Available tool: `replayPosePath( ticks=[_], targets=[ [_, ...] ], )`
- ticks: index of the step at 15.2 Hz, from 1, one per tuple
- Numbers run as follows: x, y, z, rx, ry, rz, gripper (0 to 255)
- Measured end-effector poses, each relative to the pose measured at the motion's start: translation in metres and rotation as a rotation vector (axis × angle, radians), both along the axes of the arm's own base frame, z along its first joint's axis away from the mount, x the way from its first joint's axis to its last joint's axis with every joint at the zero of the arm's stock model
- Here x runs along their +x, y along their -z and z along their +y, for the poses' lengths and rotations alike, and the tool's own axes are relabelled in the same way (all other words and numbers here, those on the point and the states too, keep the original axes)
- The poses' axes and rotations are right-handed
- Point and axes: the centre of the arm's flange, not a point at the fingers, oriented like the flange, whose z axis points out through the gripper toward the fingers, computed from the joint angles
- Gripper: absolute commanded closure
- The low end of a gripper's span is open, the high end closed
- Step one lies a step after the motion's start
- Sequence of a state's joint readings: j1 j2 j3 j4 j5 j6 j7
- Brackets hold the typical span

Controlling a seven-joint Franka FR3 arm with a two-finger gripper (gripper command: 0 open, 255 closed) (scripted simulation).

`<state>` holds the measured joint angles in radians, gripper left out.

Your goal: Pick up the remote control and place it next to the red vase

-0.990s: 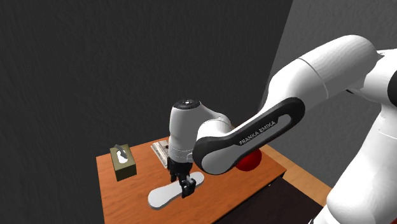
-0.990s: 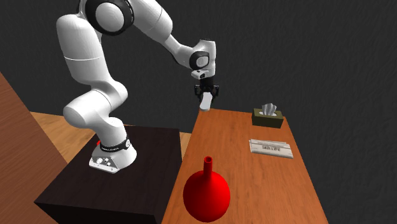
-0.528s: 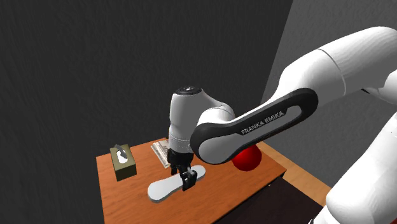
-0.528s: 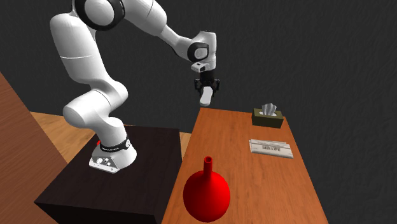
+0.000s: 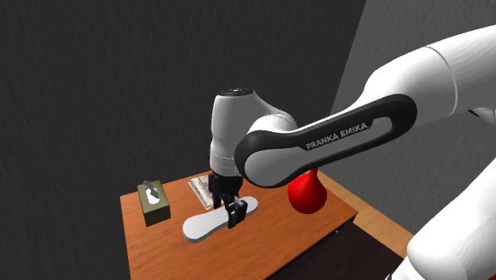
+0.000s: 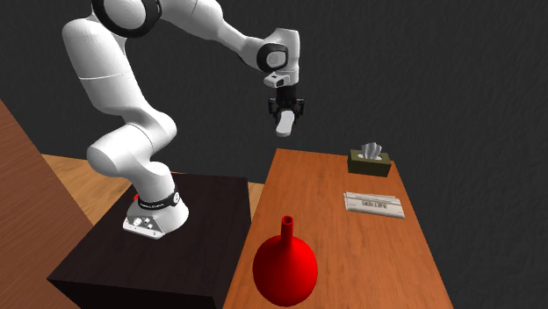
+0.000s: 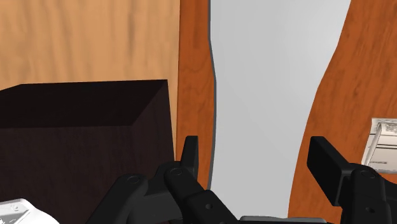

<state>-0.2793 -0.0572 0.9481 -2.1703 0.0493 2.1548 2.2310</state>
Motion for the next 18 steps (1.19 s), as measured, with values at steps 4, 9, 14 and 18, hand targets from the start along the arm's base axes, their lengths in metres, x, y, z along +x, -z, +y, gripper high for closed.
replayPosePath(
  ticks=[4, 9, 14, 18],
  targets=[
    [-0.002, -0.022, -0.001, 0.0, 0.0, 0.0, 255],
    [-0.002, -0.048, -0.003, 0.001, 0.0, 0.0, 255],
    [-0.001, -0.075, -0.002, 0.001, 0.0, 0.0, 255],
    [-0.005, -0.089, -0.018, -0.001, 0.001, 0.0, 255]
  ],
)
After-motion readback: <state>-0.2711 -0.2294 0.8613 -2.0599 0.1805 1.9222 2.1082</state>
